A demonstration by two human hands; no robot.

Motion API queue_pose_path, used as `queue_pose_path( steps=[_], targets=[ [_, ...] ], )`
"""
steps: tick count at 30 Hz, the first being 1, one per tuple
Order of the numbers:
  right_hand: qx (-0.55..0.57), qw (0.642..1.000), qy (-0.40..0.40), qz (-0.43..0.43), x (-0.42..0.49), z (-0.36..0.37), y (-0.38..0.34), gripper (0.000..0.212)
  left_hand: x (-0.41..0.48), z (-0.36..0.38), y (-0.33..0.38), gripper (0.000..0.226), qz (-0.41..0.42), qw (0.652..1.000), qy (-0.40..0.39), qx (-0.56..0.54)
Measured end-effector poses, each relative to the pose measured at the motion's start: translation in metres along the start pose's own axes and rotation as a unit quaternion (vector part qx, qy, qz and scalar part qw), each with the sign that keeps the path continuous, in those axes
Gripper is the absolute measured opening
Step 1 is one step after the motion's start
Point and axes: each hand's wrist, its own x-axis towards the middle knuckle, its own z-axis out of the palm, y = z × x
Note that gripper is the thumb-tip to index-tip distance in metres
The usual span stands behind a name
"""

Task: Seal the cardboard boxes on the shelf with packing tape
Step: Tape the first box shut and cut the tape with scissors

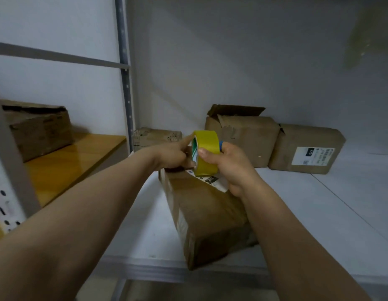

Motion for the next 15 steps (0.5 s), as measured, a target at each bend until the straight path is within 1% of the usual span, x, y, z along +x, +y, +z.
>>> queue_pose_path(
  steps=[2, 5, 7, 9, 12, 15],
  targets=[
    [-0.004, 1.0, 0.002, 0.005, -0.002, -0.002, -0.008, 0.019, -0.001, 0.0, 0.001, 0.079, 0.001, 1.0, -0.026, 0.003],
    [0.018, 1.0, 0.008, 0.007, -0.006, -0.005, -0.012, 0.016, -0.005, -0.001, 0.007, 0.063, 0.0, 0.998, -0.068, 0.018],
    [0.029, 0.999, 0.017, 0.005, -0.01, -0.007, -0.012, 0.016, -0.007, -0.001, 0.009, 0.064, 0.003, 0.996, -0.079, 0.039],
    [0.037, 0.999, 0.022, 0.005, -0.015, -0.005, -0.013, 0.021, -0.007, 0.001, 0.011, 0.067, -0.001, 0.994, -0.083, 0.072],
    [0.036, 0.998, 0.04, 0.009, -0.025, 0.001, -0.018, 0.027, -0.006, 0.005, 0.01, 0.06, -0.011, 0.993, -0.063, 0.096],
    [0.023, 0.998, 0.061, 0.014, -0.035, 0.001, -0.028, 0.035, -0.006, 0.008, 0.01, 0.058, -0.013, 0.992, -0.054, 0.112]
  ],
)
